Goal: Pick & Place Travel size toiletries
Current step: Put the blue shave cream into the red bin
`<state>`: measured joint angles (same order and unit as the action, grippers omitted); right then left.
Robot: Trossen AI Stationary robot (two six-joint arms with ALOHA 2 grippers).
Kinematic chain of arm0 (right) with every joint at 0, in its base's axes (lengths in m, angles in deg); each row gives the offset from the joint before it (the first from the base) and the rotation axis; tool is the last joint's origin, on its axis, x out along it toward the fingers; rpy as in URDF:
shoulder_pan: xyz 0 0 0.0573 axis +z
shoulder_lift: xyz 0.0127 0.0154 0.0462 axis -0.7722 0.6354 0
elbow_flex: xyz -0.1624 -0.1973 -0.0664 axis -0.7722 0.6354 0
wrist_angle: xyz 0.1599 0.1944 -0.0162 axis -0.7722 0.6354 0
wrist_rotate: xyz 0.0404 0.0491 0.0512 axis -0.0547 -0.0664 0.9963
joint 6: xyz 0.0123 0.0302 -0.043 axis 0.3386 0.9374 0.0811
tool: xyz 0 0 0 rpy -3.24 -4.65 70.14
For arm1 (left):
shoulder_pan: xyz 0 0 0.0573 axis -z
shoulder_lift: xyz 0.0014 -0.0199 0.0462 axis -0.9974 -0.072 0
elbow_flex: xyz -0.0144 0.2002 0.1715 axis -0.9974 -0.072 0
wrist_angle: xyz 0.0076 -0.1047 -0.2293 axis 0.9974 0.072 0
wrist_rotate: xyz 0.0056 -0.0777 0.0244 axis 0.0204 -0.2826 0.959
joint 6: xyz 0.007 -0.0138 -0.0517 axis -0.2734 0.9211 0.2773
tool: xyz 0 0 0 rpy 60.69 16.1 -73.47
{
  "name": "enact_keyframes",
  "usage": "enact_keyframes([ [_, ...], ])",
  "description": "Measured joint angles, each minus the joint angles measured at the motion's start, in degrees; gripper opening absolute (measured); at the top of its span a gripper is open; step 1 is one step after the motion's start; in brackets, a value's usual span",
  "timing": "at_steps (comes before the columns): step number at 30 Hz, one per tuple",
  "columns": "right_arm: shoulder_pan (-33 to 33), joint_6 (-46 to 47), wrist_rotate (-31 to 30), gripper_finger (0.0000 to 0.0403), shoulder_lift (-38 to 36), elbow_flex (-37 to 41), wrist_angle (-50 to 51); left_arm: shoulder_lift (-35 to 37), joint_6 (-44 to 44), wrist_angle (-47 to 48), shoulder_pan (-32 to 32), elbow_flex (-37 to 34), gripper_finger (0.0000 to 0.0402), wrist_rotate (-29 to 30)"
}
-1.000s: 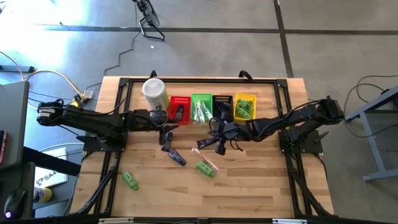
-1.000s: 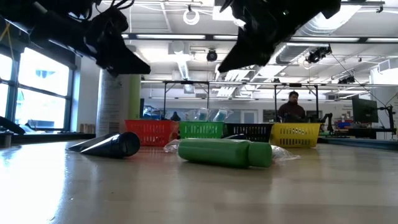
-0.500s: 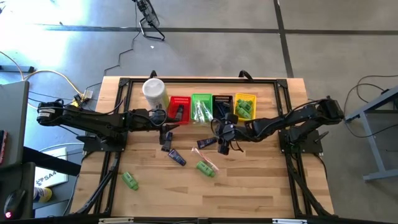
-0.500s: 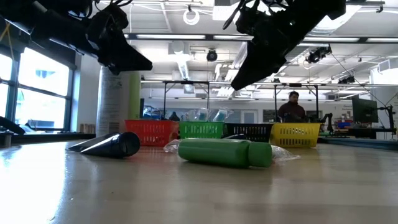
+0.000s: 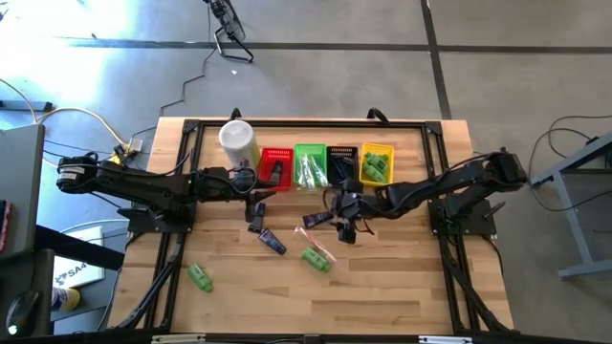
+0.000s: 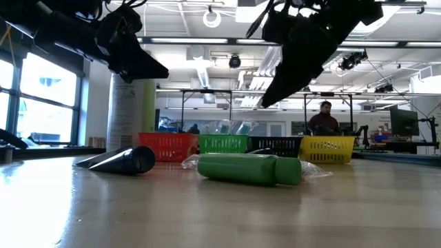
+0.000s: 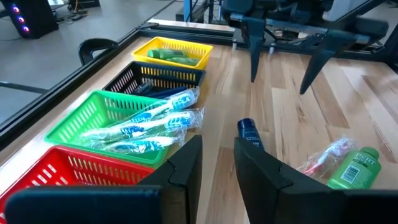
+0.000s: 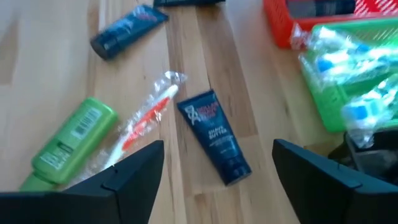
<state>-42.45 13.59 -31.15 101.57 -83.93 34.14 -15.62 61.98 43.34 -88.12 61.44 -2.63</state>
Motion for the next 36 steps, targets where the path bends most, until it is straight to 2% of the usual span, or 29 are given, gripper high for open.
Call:
enact_keyframes([
  [9,-0.06,-0.23,0.23,0.0282,5.69,0.00,0.25,0.02,0.00,0.26,0.01,0.00,0.0088,0.00],
  [18,-3.37,-0.32,1.82,0.0281,10.10,0.00,-0.76,0.00,0.00,0.26,0.00,0.00,0.0088,0.00],
  [24,-5.30,-2.95,7.16,0.0281,11.87,0.00,-3.83,0.02,0.00,0.27,-0.01,0.00,0.0088,0.00],
  [36,-5.09,-4.51,7.48,0.0281,16.40,-0.02,-5.34,0.02,-0.02,1.15,0.00,0.00,0.0088,0.33],
])
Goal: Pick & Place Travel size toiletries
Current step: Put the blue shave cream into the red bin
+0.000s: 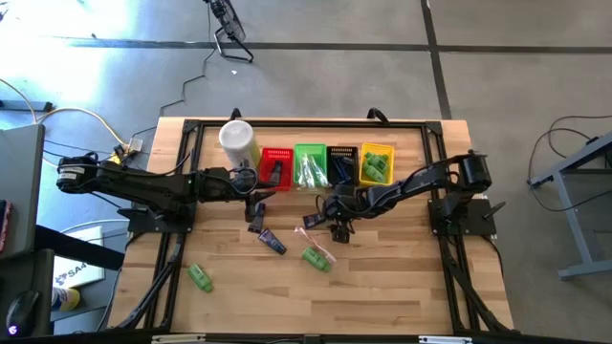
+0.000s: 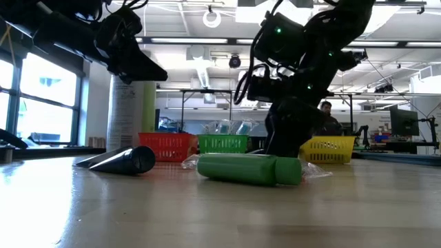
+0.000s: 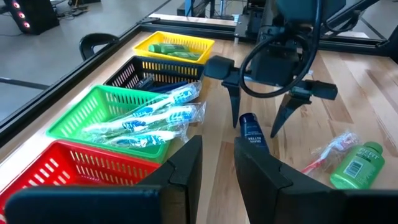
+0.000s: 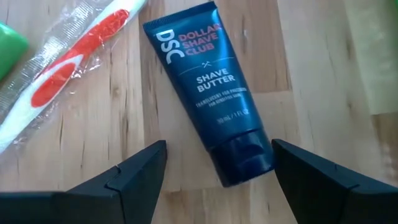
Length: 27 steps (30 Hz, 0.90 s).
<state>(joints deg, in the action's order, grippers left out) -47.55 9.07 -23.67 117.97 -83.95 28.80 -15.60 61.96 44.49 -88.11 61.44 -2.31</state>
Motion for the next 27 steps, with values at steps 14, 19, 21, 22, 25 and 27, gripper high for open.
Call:
enact_keyframes([
  [14,0.00,-0.26,-0.13,0.0246,0.09,0.02,-1.14,0.00,-1.53,0.36,-0.02,0.00,0.0088,0.26],
  [19,0.00,-0.26,-0.01,0.0202,0.09,0.02,-1.11,0.00,-1.51,0.36,-0.01,0.00,0.0088,0.28],
  [21,0.00,-0.26,-0.03,0.0187,0.09,0.02,-1.09,0.00,-1.51,0.36,0.00,0.00,0.0088,0.28],
  [22,0.00,-0.26,-0.02,0.0180,0.09,0.02,-1.10,0.00,-1.51,0.36,0.00,0.00,0.0088,0.28],
  [25,0.00,-0.26,0.08,0.0162,0.09,0.02,-1.07,-0.02,-1.51,0.36,0.00,0.00,0.0088,0.31],
  [27,0.00,-0.24,0.23,0.0153,0.09,0.02,-1.07,-0.01,-1.51,0.36,-0.01,0.00,0.0088,0.33],
])
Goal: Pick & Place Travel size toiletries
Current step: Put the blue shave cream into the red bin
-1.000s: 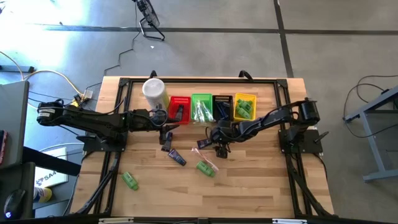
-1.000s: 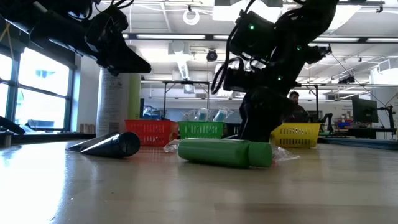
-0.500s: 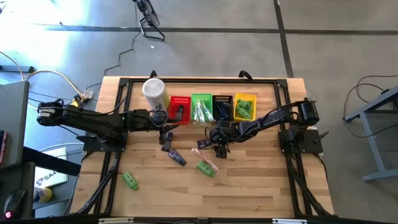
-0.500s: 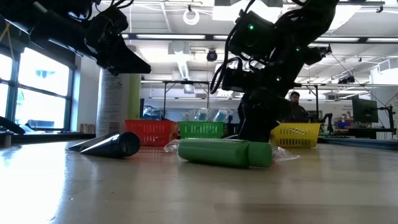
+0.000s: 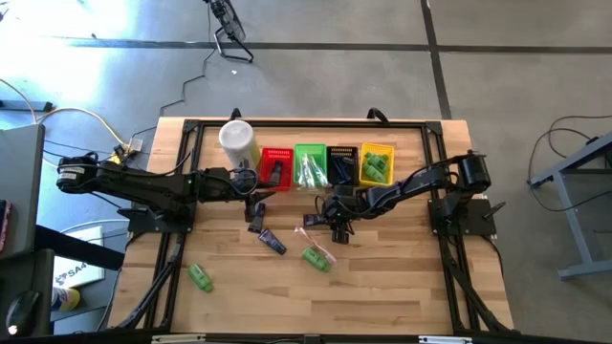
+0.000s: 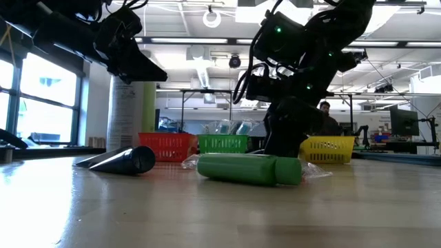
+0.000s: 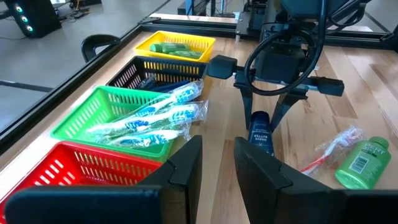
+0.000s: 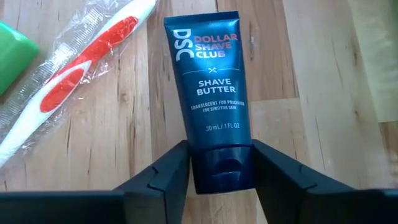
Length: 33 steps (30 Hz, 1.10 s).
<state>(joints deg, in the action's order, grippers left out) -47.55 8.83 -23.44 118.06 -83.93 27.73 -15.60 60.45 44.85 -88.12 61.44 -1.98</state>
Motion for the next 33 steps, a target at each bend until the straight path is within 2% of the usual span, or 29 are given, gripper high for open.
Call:
enact_keyframes([
  [13,0.00,0.23,0.02,0.0141,0.00,0.00,0.04,0.00,-0.03,0.00,0.01,0.00,0.0088,0.02],
  [22,0.15,0.66,0.89,0.0135,-0.67,-0.04,0.60,0.01,-3.50,0.00,-0.01,0.00,0.0088,0.07],
  [33,0.50,2.19,-0.64,0.0134,-8.45,-0.16,1.76,0.01,-3.63,-0.07,-0.01,0.00,0.0088,0.11],
])
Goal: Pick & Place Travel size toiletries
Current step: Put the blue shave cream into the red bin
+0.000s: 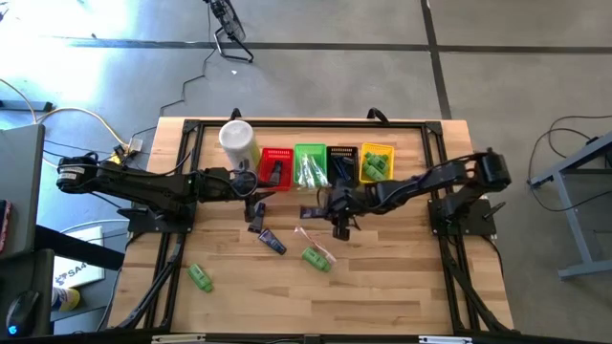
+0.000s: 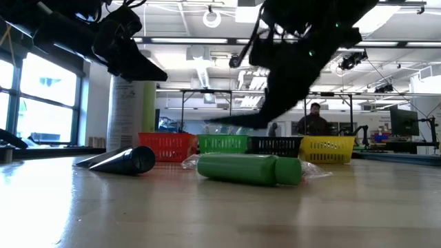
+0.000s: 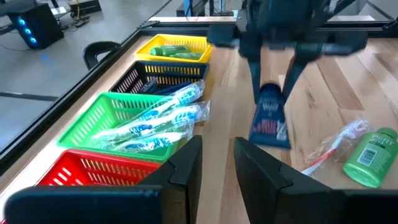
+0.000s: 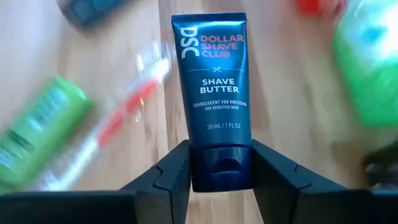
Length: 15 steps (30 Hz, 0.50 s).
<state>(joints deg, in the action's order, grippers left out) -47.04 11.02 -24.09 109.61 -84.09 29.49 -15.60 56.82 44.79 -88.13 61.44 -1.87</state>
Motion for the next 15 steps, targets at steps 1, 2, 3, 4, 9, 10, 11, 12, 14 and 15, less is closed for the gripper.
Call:
enact_keyframes([
  [1,0.00,0.00,0.01,0.0133,-0.75,-0.11,-0.59,-0.02,-0.40,-0.02,0.00,0.00,0.0088,0.04],
  [2,0.00,0.09,-0.02,0.0133,-1.55,-0.15,-0.77,-0.02,-1.32,-0.22,0.00,0.00,0.0088,0.08],
  [3,0.00,0.68,0.01,0.0132,-2.44,-0.08,-0.31,-0.02,-2.67,-0.43,0.01,0.00,0.0088,0.18],
  [4,0.00,1.40,0.02,0.0131,-3.40,0.02,0.08,-0.02,-3.96,-0.46,0.00,0.00,0.0088,0.20],
  [9,0.00,6.02,0.88,0.0134,-7.41,-0.08,-0.54,-0.02,-5.81,-0.35,0.00,0.00,0.0088,0.20],
  [10,0.00,6.95,1.71,0.0134,-8.00,-0.08,-0.93,-0.02,-5.81,-0.36,0.01,0.00,0.0088,0.20],
  [11,0.00,7.47,2.60,0.0134,-8.55,-0.08,-1.37,-0.02,-5.81,-0.37,0.00,0.00,0.0088,0.20],
  [12,0.00,8.16,3.54,0.0133,-8.90,-0.08,-1.77,-0.02,-5.81,-0.37,0.02,0.00,0.0088,0.20],
  [14,0.00,9.78,5.39,0.0130,-9.50,-0.08,-2.63,-0.02,-5.84,-0.36,0.02,0.00,0.0088,0.18],
  [15,0.02,10.38,6.24,0.0130,-9.62,-0.08,-3.23,-0.02,-6.10,-0.35,0.02,0.00,0.0088,0.17],
])
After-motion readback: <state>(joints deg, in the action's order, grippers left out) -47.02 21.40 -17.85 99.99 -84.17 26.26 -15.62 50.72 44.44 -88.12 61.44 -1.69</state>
